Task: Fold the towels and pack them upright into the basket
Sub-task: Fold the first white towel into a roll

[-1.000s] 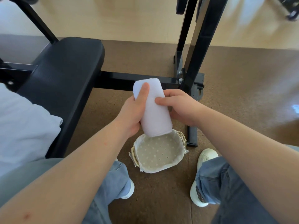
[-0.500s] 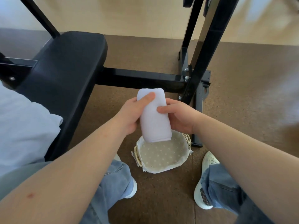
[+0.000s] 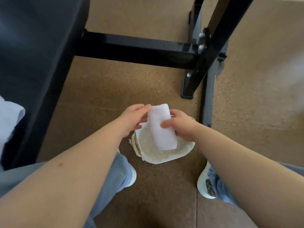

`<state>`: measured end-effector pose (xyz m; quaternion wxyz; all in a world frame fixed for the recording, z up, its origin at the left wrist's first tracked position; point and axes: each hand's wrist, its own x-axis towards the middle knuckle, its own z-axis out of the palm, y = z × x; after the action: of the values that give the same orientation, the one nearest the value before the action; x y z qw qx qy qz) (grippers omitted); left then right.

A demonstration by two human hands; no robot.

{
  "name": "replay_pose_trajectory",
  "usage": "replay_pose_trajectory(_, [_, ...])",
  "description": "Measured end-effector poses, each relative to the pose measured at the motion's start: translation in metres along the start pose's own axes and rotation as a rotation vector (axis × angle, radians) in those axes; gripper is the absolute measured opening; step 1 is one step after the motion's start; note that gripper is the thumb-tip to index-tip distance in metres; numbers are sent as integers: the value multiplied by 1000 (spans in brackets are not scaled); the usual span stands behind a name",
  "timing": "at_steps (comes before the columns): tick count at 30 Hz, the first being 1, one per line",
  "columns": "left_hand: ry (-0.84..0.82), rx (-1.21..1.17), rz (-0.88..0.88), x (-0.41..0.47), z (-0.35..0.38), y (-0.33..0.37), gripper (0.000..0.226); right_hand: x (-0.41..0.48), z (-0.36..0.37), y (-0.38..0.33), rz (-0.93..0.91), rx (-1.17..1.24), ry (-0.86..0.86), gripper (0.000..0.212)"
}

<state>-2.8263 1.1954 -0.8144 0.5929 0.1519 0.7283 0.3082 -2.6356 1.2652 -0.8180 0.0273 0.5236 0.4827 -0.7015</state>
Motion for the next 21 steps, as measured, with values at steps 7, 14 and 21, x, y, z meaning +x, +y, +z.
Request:
replay_pose_trajectory(7, [162, 693, 4, 29, -16, -59, 48, 50, 30, 51, 145, -265, 160, 59])
replay_pose_trajectory(14, [53, 772, -73, 49, -10, -95, 63, 90, 66, 79, 239, -345, 97, 59])
replay_pose_trajectory(21, [53, 744, -13, 54, -21, -109, 56, 121, 87, 83, 357, -306, 49, 63])
